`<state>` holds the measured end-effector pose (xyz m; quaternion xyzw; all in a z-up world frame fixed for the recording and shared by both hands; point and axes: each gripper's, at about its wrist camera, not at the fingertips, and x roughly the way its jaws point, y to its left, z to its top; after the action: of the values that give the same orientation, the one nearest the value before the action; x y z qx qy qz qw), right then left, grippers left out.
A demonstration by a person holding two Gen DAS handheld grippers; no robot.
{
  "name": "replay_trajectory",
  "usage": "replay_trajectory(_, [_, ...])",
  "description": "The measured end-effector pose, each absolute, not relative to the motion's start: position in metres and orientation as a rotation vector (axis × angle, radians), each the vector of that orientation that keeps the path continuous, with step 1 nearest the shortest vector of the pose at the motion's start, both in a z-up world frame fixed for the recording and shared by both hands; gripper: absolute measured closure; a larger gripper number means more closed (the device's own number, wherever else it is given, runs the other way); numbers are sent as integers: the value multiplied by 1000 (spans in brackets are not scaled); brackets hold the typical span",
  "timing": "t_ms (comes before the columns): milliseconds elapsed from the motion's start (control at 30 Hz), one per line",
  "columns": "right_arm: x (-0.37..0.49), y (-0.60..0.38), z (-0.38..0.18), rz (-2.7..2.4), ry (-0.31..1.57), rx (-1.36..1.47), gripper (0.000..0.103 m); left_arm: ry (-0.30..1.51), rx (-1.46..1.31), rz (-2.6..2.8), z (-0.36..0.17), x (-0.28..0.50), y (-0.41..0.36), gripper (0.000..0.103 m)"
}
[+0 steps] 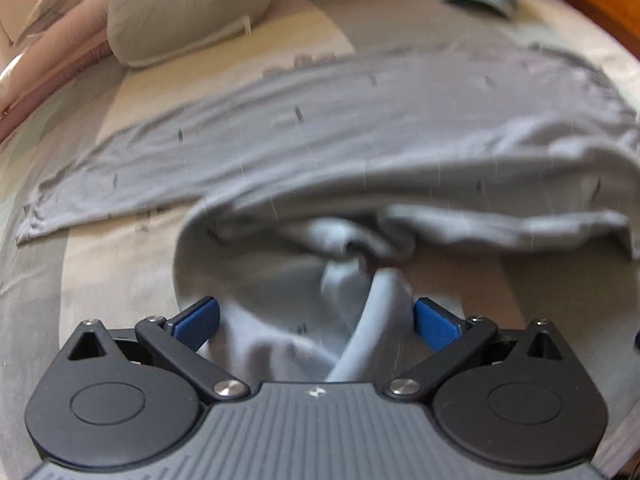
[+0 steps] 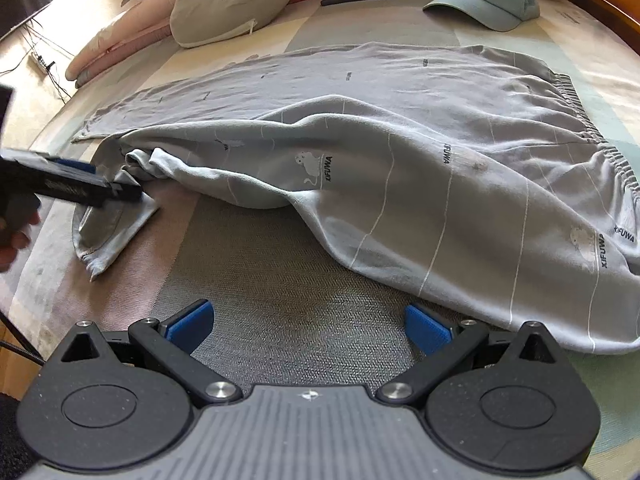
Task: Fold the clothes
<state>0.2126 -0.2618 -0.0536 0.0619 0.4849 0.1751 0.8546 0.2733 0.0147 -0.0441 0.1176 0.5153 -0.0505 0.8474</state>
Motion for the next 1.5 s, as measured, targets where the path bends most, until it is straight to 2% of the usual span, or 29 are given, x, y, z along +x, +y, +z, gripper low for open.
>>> replay_trajectory(300, [215,-266,-54,408,1011,137,0,1160,157,-84,-41,248,36,1])
replay_trajectory(567, [215,-263,-55,421,1010,110,0,1040,64,-135,-10,268,9,1])
replay_trajectory(767, [215,-259,-54,400,1020,88,0,1121,163,10,-49,289,-4,1])
replay_trajectory(933, [213,-262,-53,392,1024,92,0,1161,99,-22,-49,273,17,0])
replay_trajectory(1333, [221,-261,-53,400,1033,66,0,1254,238,111,-47,222,81,0])
replay_trajectory(1500, [222,-259,-53,398,1037,55,0,1189,204,93,-29,215,81,1])
